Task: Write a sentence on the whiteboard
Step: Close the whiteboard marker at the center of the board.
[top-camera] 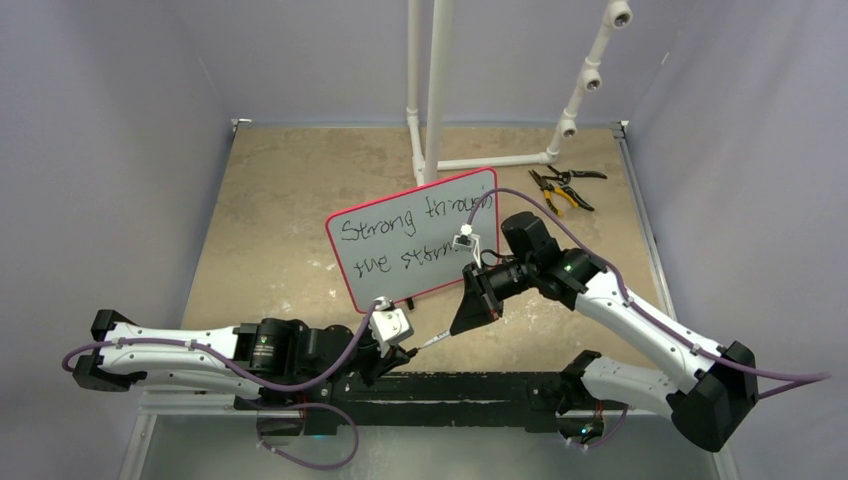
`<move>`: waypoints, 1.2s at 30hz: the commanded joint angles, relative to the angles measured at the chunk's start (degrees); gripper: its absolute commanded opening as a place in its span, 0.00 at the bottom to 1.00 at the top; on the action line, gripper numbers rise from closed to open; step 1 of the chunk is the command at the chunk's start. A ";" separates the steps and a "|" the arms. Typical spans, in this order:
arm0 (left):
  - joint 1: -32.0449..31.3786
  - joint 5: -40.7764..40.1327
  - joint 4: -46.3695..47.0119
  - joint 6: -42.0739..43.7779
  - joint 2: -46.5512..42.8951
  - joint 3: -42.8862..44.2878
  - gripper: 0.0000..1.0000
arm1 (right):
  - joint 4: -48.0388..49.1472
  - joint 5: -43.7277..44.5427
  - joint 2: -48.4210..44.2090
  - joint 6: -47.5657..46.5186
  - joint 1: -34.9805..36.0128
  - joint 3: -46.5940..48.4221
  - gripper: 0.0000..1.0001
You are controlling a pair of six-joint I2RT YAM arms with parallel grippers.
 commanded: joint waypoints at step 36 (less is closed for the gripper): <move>-0.07 0.86 2.98 1.80 0.09 -0.49 0.00 | 2.77 -7.72 4.78 -4.67 -0.32 1.97 0.00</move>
